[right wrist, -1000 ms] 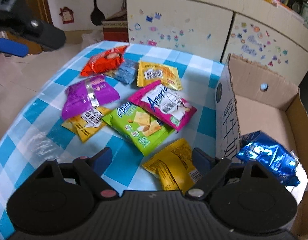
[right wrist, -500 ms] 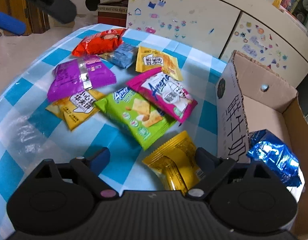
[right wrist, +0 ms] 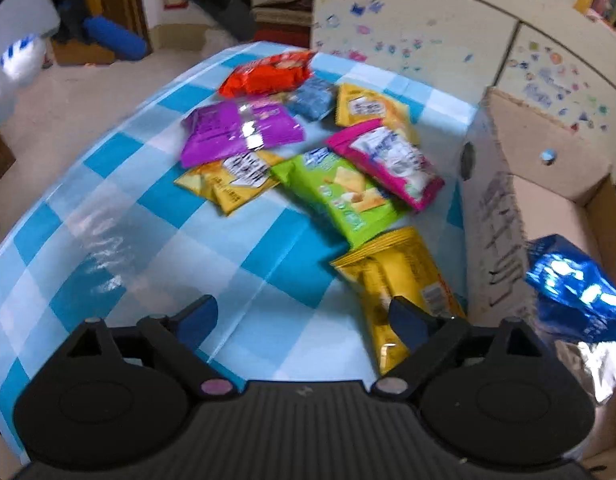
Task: Organize snacks
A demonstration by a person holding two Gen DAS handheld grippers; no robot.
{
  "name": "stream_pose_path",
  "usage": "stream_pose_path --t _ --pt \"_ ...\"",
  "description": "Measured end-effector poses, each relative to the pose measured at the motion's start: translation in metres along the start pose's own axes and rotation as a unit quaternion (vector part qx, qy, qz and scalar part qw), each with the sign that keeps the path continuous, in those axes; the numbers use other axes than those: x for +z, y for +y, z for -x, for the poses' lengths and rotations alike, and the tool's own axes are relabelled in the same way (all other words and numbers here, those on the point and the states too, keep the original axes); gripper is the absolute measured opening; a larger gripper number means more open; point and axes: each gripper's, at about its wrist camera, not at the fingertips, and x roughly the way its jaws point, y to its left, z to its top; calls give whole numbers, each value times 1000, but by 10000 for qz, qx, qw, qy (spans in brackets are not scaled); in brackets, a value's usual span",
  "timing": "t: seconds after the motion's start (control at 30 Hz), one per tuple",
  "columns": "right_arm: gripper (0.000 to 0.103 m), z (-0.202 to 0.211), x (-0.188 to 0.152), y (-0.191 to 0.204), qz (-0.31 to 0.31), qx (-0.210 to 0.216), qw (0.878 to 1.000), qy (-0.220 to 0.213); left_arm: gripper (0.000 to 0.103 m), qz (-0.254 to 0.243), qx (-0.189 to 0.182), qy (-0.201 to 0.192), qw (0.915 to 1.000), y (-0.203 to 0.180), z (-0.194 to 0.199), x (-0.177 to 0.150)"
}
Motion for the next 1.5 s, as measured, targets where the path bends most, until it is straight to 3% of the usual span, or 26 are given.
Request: stream_pose_path --t 0.3,0.57,0.77,0.83,0.9,1.03,1.1,1.23,1.33,1.5 --pt "91 -7 4 -28 -291 -384 9987 -157 103 23 -65 25 10000 -2 -2 -1" --pt "94 -27 13 -31 0 -759 9971 3 103 12 28 159 9999 -2 -10 -1" --pt "89 -29 19 -28 -154 -614 9976 278 103 49 191 337 9992 4 -20 0" --pt "82 -27 20 -29 -298 -446 9980 341 103 52 233 372 9990 5 -22 0" --pt "82 -26 19 -30 -474 -177 9976 475 103 65 282 394 9988 7 -24 0" --pt "81 -22 17 -19 -175 164 9986 477 103 180 364 435 9982 13 -27 1" --pt "79 -20 20 -23 -424 359 9977 398 103 221 339 446 9982 15 -27 2" --pt "81 -22 22 -22 -388 52 9988 299 103 179 280 508 9982 13 -32 1" --pt "87 -28 19 -18 -353 72 9983 457 103 92 264 556 9981 12 -37 0" --pt "90 -30 18 -19 -533 75 9970 560 103 -475 313 612 9965 3 -49 -7"
